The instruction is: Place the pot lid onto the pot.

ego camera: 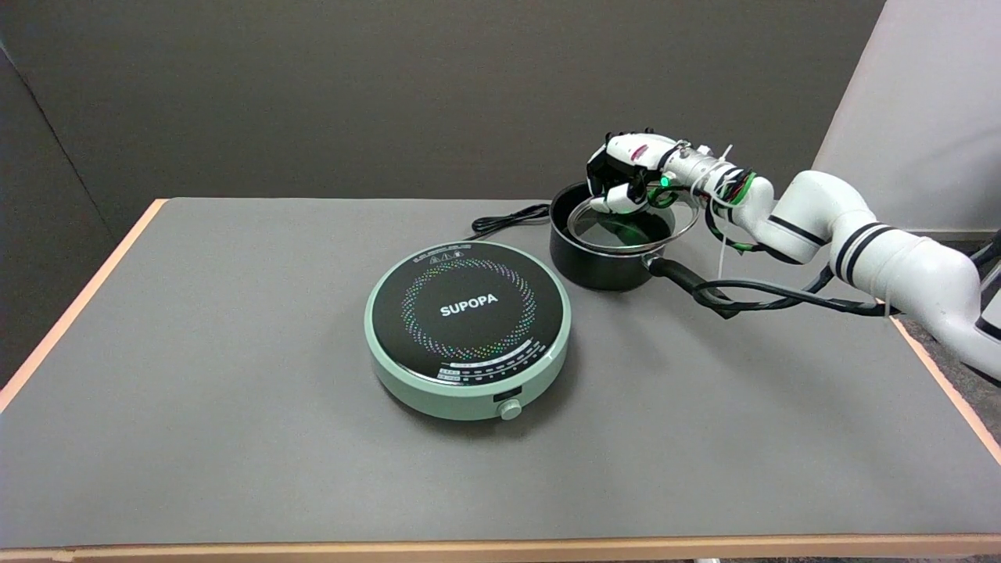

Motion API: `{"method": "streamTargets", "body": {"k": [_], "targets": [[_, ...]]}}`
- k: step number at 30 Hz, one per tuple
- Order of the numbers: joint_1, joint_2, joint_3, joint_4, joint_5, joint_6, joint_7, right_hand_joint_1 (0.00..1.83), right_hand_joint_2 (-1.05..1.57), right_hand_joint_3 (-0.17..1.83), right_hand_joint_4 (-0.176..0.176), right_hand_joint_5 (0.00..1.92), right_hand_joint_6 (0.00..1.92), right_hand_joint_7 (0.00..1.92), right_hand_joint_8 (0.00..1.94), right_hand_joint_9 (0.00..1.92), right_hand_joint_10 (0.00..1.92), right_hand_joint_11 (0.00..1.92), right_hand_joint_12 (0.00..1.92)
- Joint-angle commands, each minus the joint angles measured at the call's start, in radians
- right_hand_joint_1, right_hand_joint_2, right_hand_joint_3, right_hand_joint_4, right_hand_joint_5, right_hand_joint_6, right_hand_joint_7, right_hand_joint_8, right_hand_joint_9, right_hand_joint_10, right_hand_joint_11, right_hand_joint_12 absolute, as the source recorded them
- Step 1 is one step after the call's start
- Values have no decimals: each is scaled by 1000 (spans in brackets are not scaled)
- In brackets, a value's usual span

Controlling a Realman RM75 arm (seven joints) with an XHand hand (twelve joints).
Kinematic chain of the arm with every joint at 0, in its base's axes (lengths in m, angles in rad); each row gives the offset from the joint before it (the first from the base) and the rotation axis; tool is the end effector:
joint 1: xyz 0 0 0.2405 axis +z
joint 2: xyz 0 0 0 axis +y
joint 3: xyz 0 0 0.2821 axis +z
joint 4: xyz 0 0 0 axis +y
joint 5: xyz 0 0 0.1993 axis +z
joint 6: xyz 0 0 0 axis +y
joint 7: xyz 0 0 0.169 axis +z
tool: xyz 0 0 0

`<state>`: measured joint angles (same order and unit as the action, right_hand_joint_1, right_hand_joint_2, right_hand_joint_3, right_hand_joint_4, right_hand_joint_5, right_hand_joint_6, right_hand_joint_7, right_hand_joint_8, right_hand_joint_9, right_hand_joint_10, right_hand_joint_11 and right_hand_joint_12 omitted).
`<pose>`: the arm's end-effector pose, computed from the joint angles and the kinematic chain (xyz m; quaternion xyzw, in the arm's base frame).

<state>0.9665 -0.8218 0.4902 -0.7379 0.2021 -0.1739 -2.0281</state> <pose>-0.2043 -0.5265 0.4331 0.7268 -0.1053 -0.0310 0.6780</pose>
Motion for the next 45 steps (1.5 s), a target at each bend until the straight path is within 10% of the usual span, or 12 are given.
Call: {"method": "streamTargets", "body": {"k": [1, 45], "targets": [[-4, -4, 33, -3, -1, -23, 0, 1194, 1127, 144, -53, 711, 1344, 948, 1167, 904, 1826, 135, 1921], [-77, -84, 279, 104, -16, -187, -104, 1188, 1159, 109, -54, 683, 1375, 920, 1208, 776, 1880, 0, 1921]]}}
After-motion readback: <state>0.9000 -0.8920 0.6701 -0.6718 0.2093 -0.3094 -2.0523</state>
